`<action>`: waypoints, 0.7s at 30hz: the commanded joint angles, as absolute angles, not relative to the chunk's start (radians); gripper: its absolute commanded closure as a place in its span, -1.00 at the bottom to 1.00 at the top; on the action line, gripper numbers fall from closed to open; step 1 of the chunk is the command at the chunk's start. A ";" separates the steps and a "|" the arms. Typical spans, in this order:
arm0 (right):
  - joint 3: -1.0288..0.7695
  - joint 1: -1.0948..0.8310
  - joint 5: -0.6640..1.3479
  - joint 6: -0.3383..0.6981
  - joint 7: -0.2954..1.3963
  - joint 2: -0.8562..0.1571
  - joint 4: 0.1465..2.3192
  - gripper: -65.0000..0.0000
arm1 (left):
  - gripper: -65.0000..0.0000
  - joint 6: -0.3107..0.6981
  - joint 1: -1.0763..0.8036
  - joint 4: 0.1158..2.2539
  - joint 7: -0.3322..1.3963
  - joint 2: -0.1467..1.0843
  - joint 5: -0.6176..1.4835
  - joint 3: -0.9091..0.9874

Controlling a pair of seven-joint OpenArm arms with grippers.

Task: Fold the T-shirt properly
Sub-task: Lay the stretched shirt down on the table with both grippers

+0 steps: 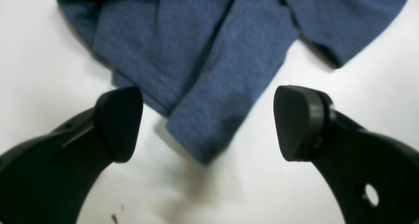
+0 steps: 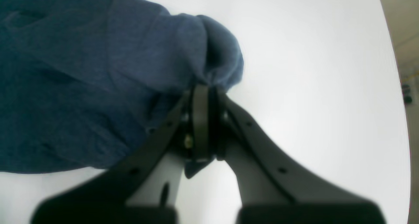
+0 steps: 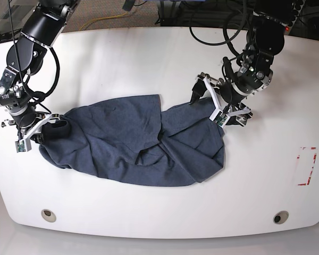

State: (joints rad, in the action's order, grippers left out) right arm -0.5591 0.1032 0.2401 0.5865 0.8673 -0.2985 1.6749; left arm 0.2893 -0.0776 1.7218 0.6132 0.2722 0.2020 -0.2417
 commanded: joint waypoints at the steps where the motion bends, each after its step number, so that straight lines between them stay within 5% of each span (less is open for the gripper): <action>1: -0.562 0.122 0.251 0.585 0.842 -0.317 1.696 1.00 | -0.84 0.289 -0.022 1.689 0.593 0.277 0.206 -0.254; 13: -0.562 0.130 0.251 0.581 0.842 -0.315 1.696 1.00 | -0.75 0.294 0.065 1.552 0.593 0.285 0.213 -0.378; 17: -0.562 0.145 0.251 0.581 0.842 -0.315 1.696 1.00 | -0.15 0.294 0.065 1.549 0.593 0.285 0.206 -0.387; 21: -0.562 0.145 0.251 0.581 0.843 -0.315 1.696 1.00 | 0.69 0.294 0.073 1.508 0.593 0.285 0.206 -0.383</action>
State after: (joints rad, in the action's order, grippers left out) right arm -0.5575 0.1268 0.2398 0.5808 0.8646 -0.2966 1.6749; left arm 0.2932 0.0509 1.5166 0.6037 0.2779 0.2031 -0.3882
